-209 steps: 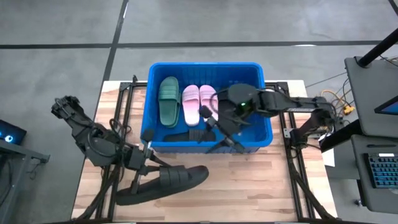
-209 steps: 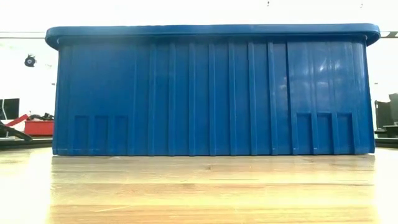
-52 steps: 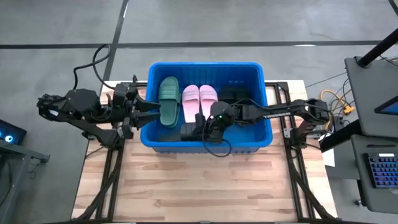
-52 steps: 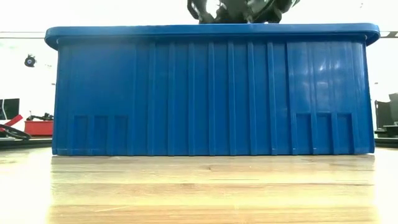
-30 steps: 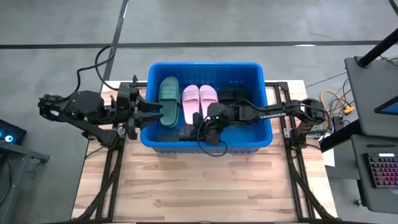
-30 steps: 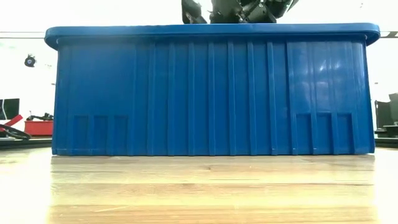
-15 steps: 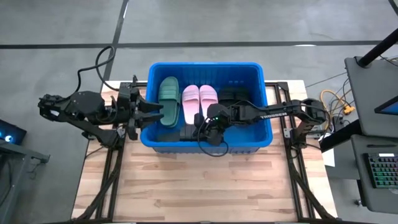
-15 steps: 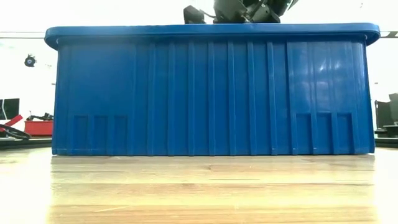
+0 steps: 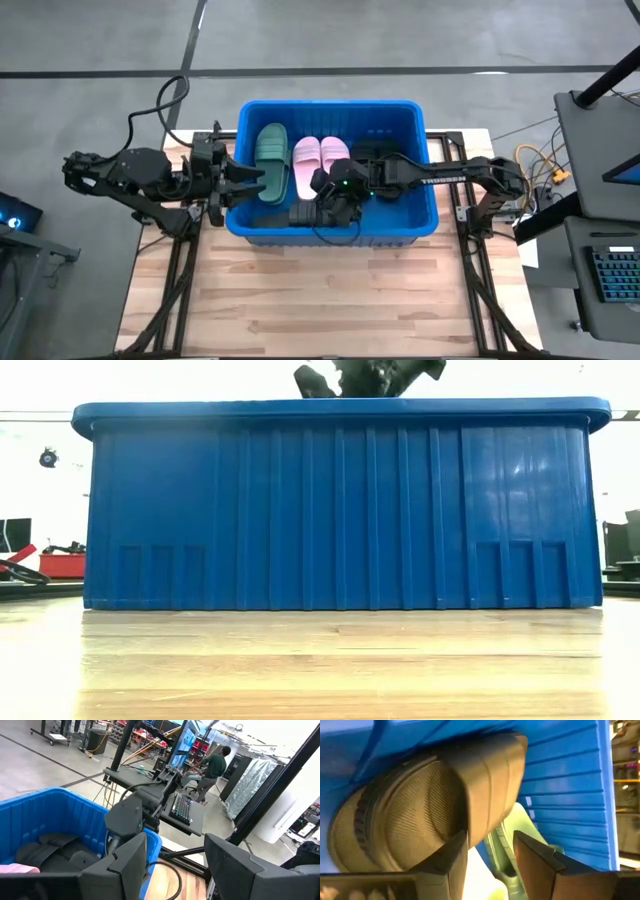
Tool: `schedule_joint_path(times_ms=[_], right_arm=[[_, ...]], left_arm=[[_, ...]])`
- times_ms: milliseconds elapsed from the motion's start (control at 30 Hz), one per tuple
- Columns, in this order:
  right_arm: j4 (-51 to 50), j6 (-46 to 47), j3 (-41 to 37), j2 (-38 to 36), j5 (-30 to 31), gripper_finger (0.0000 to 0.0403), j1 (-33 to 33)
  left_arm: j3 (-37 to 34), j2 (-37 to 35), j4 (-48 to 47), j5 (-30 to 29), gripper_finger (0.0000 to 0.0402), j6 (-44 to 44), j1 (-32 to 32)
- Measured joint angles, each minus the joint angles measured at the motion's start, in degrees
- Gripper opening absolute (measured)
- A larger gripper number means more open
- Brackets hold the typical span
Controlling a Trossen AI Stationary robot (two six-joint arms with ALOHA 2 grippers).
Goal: Pick and place slides into bin
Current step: Put the black slipper into the blue bin
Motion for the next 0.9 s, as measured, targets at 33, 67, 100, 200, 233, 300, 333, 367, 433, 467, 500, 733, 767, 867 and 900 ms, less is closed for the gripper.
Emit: schedule_joint_path(times_ms=[33,67,100,200,233,300,333,367,433,467,500,733,767,867,900], right_arm=[[-1.67,0.66,1.05,0.0,0.0,0.0148,-0.03],[-2.6,1.68,2.1,0.0,-0.02,0.0148,-0.08],[-2.8,3.43,3.13,0.0,-0.51,0.0148,-0.12],[-2.72,9.91,5.76,0.0,-5.47,0.014,-0.48],[-2.68,11.86,6.45,0.0,-8.4,0.0134,-0.64],[-2.73,15.45,7.49,0.0,-14.27,0.0114,-0.99],[-2.73,16.47,7.83,0.0,-16.92,0.0101,-1.08],[-2.78,16.78,8.0,0.0,-18.65,0.0086,-1.1],[-2.73,15.74,7.98,0.25,-19.52,0.0052,-1.1],[-2.63,14.92,7.97,0.56,-19.51,0.0034,-1.12],[-2.65,14.63,7.84,0.82,-19.44,0.0021,-1.12],[-3.3,14.45,8.84,6.72,-19.66,0.0009,-1.12],[-3.57,14.39,9.25,7.22,-19.66,0.0008,-1.16],[-5.66,13.04,10.78,8.8,-19.91,0.0008,-1.21],[-6.11,12.2,11.11,9.26,-19.9,0.0008,-1.24]], left_arm=[[0.01,0.02,0.0,0.0,0.0185,0.0,0.0],[-0.02,0.02,0.0,0.0,0.0185,0.02,0.0],[-0.01,0.02,-0.02,0.0,0.0185,0.02,0.0],[0.01,0.0,0.0,0.0,0.0185,0.02,0.0],[0.0,0.0,-0.01,0.0,0.0185,0.02,0.0],[-0.01,0.0,-0.02,0.0,0.0185,0.04,0.0],[0.0,0.0,-0.02,0.0,0.0185,0.02,0.0],[0.01,0.0,-0.04,0.0,0.0185,0.03,0.0],[0.01,0.02,-0.1,0.0,0.0185,0.02,0.0],[0.01,0.04,-0.36,0.0,0.0185,0.02,0.0],[0.0,0.04,-0.68,0.0,0.0185,0.04,0.0],[-0.02,0.44,-1.4,0.15,0.0185,0.0,0.0],[-0.02,0.44,-1.4,0.16,0.0185,-0.02,0.0],[-0.02,0.44,-1.36,0.15,0.0185,-0.02,0.0],[-0.02,0.44,-1.37,0.15,0.0185,-0.02,0.0]])
